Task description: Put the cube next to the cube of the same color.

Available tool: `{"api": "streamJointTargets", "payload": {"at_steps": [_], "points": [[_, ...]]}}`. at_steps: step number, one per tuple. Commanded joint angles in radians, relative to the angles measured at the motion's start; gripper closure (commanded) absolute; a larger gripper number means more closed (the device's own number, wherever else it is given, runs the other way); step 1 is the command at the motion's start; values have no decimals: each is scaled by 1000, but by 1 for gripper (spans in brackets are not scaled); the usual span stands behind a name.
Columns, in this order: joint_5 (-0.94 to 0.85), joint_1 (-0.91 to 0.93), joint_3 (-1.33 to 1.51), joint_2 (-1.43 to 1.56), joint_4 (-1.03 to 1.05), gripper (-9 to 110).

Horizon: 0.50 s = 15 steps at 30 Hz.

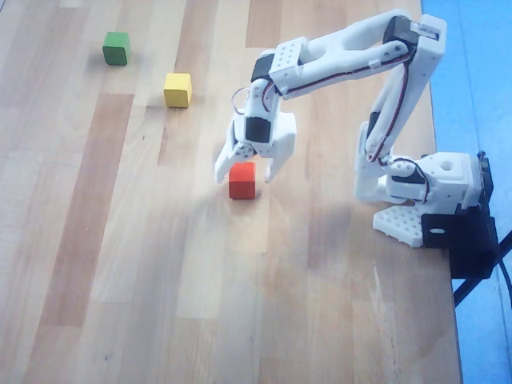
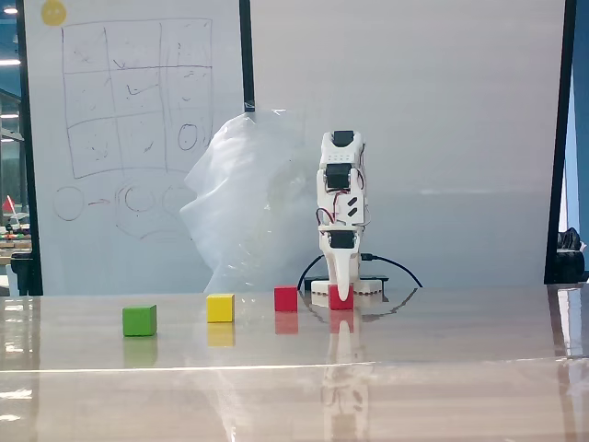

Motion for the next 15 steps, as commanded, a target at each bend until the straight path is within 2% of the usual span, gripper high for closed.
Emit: {"api": "streamJointTargets", "payload": {"at_steps": [1, 8, 12, 15], "points": [[9, 3, -52, 2, -17, 78], [9, 3, -52, 9, -9, 102], [-2, 3, -66, 15, -3, 99], [-8, 3, -150, 15, 77, 100]]}}
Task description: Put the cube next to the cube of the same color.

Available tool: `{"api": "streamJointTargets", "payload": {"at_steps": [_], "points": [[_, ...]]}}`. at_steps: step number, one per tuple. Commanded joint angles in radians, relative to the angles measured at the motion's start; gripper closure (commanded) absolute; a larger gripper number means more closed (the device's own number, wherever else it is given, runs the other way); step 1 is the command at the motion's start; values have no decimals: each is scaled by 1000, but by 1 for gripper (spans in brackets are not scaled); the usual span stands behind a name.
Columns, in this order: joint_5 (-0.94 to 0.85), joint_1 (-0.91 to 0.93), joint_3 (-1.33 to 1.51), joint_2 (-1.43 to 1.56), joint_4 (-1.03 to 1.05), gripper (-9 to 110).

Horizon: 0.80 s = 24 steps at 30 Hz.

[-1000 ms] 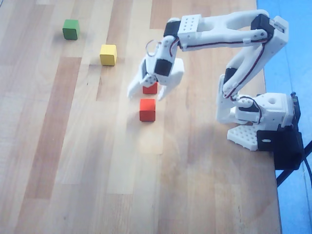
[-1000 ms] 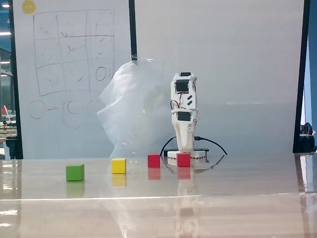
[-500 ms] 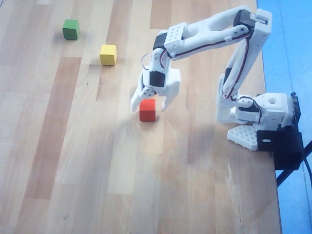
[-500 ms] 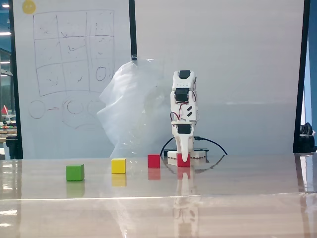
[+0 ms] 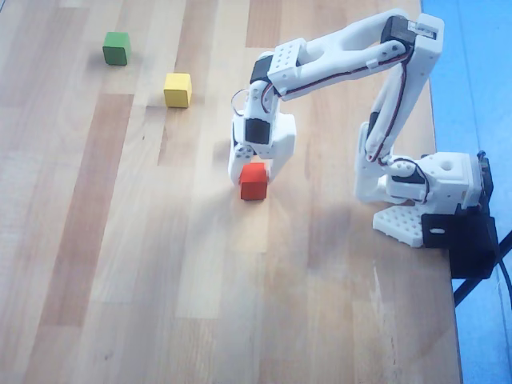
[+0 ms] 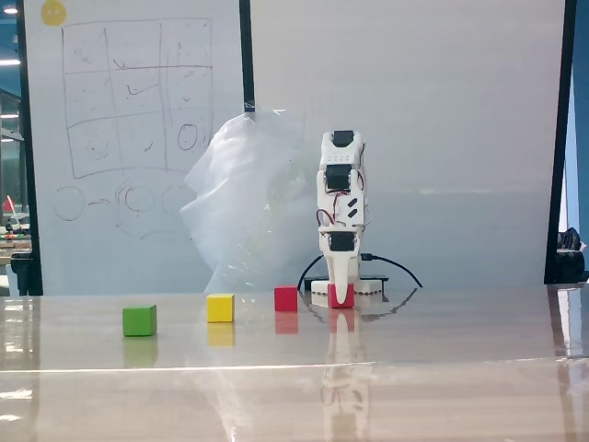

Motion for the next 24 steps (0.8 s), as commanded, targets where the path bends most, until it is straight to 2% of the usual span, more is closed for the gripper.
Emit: {"api": "streamJointTargets", "payload": {"at_steps": [1, 7, 12, 24], "points": [[-9, 3, -187, 25, 112, 102], [-12, 5, -479, 3, 301, 102], [-57, 26, -580, 2, 394, 102], [-390, 405, -719, -94, 388, 102]]}}
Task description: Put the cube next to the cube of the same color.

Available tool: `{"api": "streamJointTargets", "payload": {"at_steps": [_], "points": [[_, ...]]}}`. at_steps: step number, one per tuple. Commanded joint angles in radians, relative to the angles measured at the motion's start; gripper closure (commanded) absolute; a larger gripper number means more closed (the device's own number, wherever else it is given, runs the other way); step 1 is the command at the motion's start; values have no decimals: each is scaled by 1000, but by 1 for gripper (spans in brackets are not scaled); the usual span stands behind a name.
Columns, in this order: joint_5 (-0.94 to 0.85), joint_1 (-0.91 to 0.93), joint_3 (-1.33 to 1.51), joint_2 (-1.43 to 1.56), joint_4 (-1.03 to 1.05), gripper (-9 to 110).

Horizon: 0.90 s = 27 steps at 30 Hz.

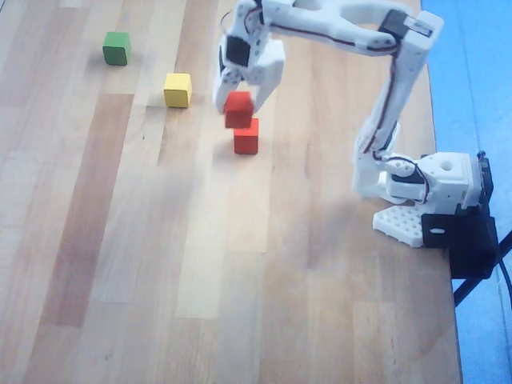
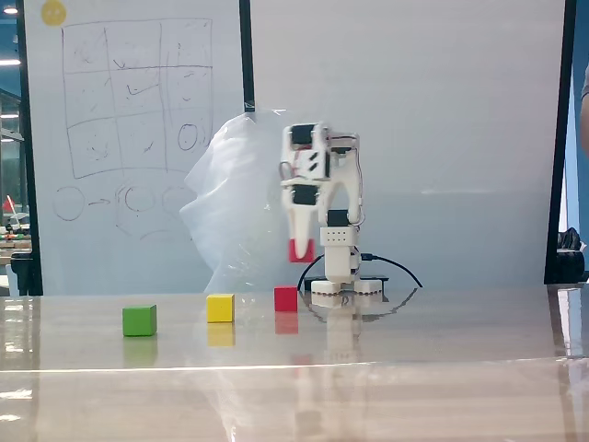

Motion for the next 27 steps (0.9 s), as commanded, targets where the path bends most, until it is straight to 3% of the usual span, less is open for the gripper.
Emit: {"api": "streamJointTargets", "payload": {"at_steps": [1, 14, 27], "points": [[-81, 123, -219, -44, -2, 102], [-109, 305, -436, -353, -14, 102], [6, 252, -359, -480, -75, 101]]}}
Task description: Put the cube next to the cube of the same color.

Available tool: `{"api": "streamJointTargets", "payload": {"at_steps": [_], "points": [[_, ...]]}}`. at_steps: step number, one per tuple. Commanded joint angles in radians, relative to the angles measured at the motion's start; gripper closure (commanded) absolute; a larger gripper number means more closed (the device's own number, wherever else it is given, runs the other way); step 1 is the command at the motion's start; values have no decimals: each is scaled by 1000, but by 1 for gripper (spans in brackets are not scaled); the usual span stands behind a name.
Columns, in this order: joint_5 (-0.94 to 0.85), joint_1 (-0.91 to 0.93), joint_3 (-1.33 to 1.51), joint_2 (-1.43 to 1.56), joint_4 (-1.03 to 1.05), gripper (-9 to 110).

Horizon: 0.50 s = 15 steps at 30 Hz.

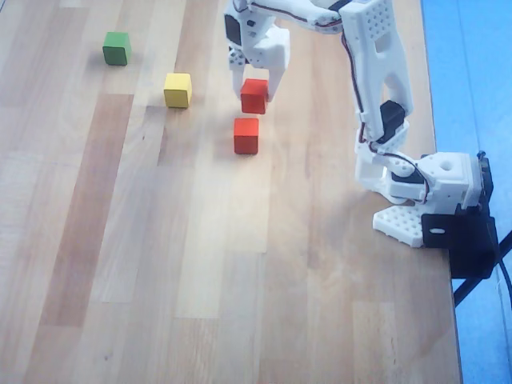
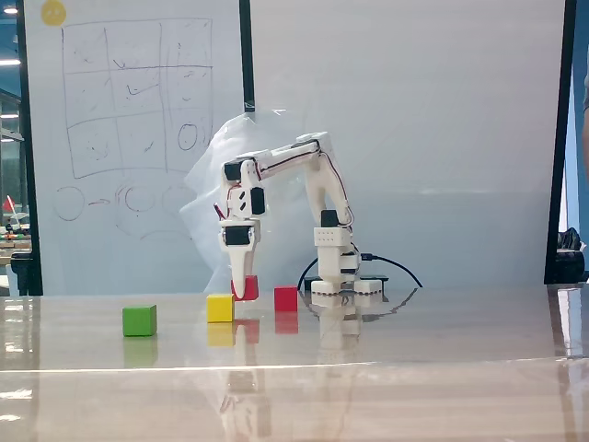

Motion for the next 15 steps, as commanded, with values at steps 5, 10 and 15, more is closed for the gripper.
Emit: {"api": "streamJointTargets", "payload": {"at_steps": [5, 10, 15], "points": [[15, -35, 38, 31, -124, 101], [15, -41, 132, 34, -147, 101], [15, -57, 176, 40, -181, 101]]}}
